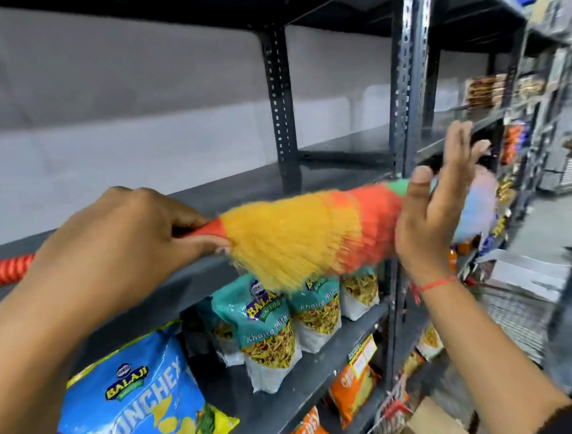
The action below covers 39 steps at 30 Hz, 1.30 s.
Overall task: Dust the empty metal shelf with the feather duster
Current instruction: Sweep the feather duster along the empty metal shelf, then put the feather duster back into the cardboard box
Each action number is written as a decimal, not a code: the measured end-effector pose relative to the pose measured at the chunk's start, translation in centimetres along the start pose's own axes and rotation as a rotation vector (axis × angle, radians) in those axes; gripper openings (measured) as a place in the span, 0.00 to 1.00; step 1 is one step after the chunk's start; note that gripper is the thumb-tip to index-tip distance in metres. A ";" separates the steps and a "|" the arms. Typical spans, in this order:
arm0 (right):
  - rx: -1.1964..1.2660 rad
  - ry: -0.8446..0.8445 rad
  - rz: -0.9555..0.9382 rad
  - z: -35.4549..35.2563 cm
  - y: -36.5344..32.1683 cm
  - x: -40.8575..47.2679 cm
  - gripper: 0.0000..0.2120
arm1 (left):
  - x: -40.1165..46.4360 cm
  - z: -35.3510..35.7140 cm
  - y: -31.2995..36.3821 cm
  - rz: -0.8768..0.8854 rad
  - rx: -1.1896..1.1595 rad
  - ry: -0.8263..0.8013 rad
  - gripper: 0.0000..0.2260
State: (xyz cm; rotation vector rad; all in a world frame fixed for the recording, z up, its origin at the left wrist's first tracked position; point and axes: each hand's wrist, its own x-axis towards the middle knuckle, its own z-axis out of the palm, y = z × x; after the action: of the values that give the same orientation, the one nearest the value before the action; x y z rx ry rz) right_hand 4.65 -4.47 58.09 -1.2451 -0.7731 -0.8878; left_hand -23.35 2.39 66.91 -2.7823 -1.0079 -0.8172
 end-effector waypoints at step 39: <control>-0.745 -1.150 0.508 -16.9 27.8 -42.2 0.30 | -13.3 60.0 12.5 -0.011 0.230 -1.208 0.16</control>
State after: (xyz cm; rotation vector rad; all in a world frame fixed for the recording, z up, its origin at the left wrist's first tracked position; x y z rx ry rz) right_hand 10.16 -12.80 5.69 -2.5449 -0.9362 0.0904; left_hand 3.30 -0.69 10.27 -2.8922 -1.0510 1.0829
